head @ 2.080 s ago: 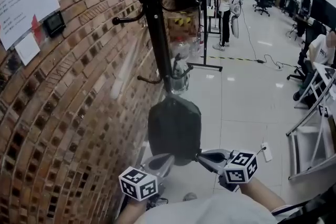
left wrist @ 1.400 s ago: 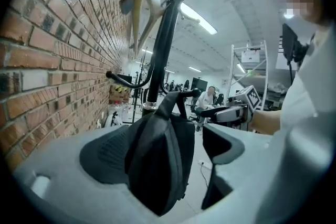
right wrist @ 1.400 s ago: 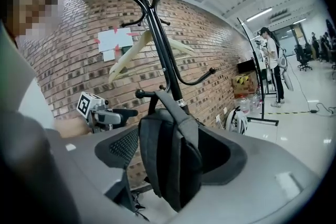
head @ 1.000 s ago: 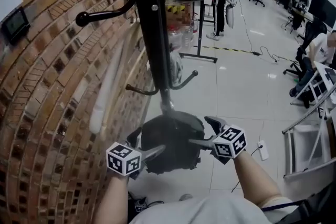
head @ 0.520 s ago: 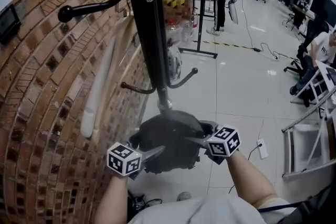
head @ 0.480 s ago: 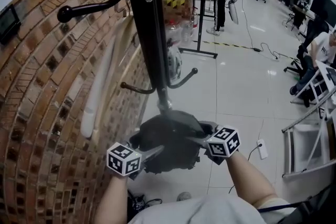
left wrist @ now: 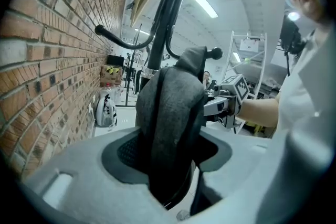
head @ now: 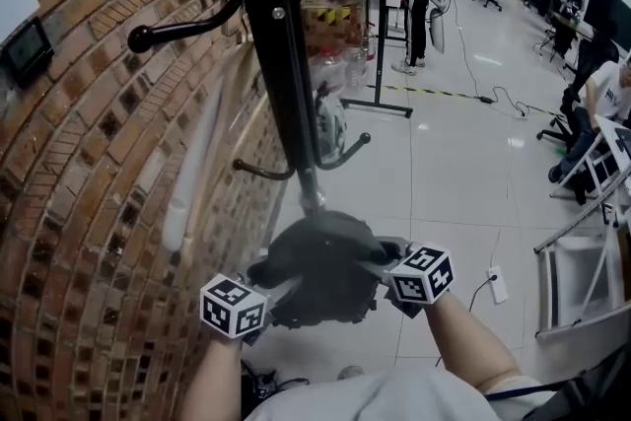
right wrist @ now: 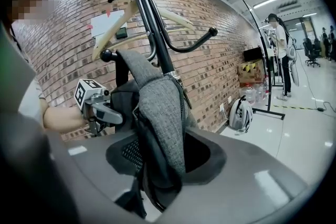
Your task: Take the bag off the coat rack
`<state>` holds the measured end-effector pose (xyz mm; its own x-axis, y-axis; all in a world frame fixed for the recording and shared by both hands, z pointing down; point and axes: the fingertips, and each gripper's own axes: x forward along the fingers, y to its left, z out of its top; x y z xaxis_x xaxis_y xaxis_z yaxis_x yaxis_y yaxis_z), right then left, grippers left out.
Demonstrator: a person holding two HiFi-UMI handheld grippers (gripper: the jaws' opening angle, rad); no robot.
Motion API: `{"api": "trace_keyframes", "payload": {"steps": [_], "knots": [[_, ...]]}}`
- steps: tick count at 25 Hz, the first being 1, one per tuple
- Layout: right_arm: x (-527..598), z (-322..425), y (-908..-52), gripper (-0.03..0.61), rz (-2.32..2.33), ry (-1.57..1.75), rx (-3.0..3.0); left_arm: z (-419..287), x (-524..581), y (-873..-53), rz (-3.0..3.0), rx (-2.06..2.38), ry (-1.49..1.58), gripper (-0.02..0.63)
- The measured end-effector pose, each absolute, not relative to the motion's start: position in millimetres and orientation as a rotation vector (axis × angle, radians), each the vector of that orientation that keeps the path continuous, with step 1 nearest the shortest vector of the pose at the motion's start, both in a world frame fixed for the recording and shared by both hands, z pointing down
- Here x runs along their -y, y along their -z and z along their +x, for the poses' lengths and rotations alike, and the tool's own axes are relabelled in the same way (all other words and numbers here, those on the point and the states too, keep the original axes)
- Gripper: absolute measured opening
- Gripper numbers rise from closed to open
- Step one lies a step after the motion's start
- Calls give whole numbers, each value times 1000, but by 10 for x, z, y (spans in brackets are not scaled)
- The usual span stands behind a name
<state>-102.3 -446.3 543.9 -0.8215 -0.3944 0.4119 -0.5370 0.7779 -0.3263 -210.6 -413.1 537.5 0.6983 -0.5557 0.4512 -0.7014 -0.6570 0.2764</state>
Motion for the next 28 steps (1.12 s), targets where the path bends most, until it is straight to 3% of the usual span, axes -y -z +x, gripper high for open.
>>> {"api": "trace_keyframes", "payload": {"steps": [15, 28], "knots": [[3533, -777, -4968, 163, 698, -577, 2700, -1834, 3189, -4924, 2534, 1034, -422, 227], [1183, 180, -4840, 169, 633, -583, 2711, -854, 789, -4782, 2481, 1094, -438, 227]]}}
